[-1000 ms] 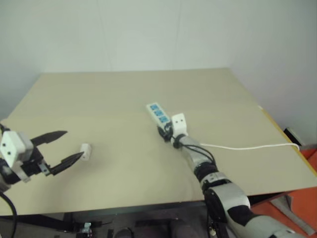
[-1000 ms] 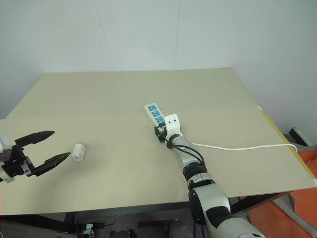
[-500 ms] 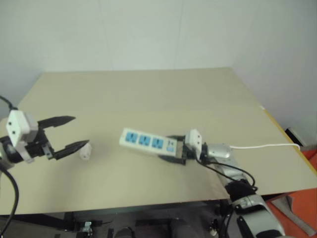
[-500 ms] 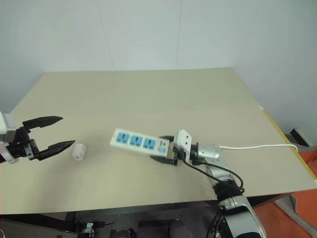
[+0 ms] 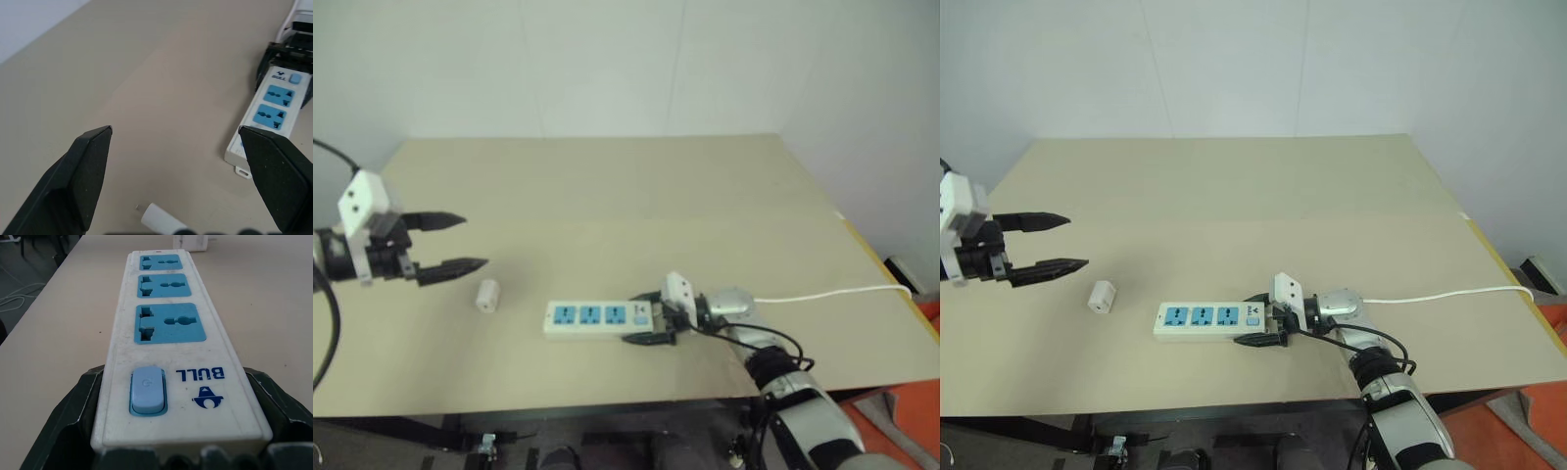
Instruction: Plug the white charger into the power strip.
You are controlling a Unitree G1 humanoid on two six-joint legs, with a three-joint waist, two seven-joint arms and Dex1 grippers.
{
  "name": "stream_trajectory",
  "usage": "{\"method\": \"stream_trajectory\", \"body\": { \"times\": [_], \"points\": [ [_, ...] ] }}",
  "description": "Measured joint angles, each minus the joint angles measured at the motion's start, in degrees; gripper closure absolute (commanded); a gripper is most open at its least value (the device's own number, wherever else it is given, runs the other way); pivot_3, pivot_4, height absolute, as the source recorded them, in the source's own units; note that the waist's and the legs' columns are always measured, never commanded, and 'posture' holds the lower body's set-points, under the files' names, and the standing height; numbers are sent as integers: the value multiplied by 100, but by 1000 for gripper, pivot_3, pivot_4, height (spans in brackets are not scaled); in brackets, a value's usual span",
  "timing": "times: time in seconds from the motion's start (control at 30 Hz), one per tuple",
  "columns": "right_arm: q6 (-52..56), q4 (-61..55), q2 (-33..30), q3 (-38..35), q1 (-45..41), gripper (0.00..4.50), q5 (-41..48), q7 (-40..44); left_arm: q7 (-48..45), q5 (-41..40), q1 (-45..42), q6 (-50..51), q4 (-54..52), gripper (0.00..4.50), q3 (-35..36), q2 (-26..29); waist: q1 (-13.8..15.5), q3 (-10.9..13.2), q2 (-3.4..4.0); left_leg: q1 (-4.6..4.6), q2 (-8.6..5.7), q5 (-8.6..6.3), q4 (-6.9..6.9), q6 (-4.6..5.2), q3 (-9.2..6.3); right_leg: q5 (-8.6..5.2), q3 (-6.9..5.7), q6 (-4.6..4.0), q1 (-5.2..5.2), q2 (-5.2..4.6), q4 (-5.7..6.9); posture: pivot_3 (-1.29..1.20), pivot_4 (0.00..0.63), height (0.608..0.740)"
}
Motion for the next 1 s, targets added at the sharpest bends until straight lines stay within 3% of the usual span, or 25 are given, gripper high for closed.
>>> {"method": "stream_trajectory", "body": {
  "times": [0.23, 0.37, 0.53, 0.7, 0.8, 1.0],
  "points": [
    [-181, 236, 147, -36, -102, 1099, -108, -124, 333, 651, -2213, 1552, 669, 0, -1593, -19, -28, 1, -2, 15, 0, 0, 7, 0, -11, 0, 1, 0, 6, 14, 23, 0, 150, 740],
    [-197, 262, 185, -48, -109, 1099, -116, -203, 175, 1288, -2757, 1217, 1084, 0, -2303, -186, -44, 1, -2, 24, 0, 1, 6, -1, -9, 0, 5, 0, 7, 17, 32, 0, 150, 740],
    [-200, 271, 152, -59, -108, 1099, -113, -198, -477, 2544, -2663, -2225, 1984, 0, -2972, -279, -10, 1, -2, 25, 1, 9, 5, -14, -5, 2, 7, -4, 7, 15, 35, 0, 150, 740],
    [-178, 289, 58, -77, -119, 1099, -105, -138, -1239, 3417, -3728, -4913, 3817, 0, -3464, -961, 114, 1, -7, 13, -1, 10, 25, -15, -4, 1, 4, -2, 10, 14, 30, 0, 150, 740],
    [-69, 204, 42, -73, -107, 1099, -99, -109, -1628, 3809, -4448, -7019, 4959, 0, -3697, -1289, 121, 1, -6, 10, 0, 9, 25, -13, 0, 2, 10, -2, 9, 14, 22, 0, 150, 740],
    [141, -85, -75, -80, -5, 1099, -66, -87, -2161, 4606, -5140, -9478, 6510, 0, -4262, -1755, 155, 2, -5, -14, -3, 6, 29, -7, -4, 2, 5, -2, -3, 7, 19, 0, 150, 740]
  ]
}}
